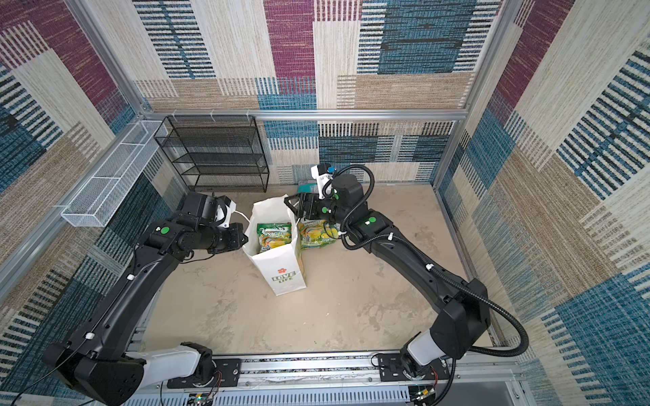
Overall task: Place the snacks into the paper bag
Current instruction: Place the paper bag at the center of the table, then pick up the snack from the top-center of the table.
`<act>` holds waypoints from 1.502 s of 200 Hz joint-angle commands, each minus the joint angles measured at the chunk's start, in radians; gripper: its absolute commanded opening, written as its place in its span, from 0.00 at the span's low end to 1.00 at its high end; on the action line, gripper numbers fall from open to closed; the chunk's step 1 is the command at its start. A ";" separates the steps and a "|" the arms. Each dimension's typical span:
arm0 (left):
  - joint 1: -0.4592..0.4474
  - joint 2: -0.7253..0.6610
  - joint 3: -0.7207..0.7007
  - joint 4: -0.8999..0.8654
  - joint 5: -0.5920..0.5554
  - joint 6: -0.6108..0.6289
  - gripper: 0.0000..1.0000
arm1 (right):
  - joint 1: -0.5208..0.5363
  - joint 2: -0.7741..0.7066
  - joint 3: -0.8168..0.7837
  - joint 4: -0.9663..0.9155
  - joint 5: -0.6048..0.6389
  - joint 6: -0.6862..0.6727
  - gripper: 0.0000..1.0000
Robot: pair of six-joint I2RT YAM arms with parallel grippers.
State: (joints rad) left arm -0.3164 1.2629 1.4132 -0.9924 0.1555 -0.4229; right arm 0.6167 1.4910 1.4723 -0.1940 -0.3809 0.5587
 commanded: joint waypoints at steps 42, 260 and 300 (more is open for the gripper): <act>0.001 -0.093 -0.052 0.080 -0.134 -0.033 0.00 | -0.189 -0.075 0.021 -0.137 0.081 -0.134 1.00; 0.155 -0.260 -0.290 0.331 0.063 -0.010 0.00 | -0.499 0.651 0.049 0.034 -0.107 -0.233 0.93; 0.160 -0.258 -0.293 0.336 0.076 -0.007 0.00 | -0.500 0.764 0.183 -0.055 -0.167 -0.257 0.86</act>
State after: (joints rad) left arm -0.1604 1.0069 1.1210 -0.7376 0.2153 -0.4351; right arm 0.1165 2.2127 1.5997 -0.1875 -0.4866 0.3302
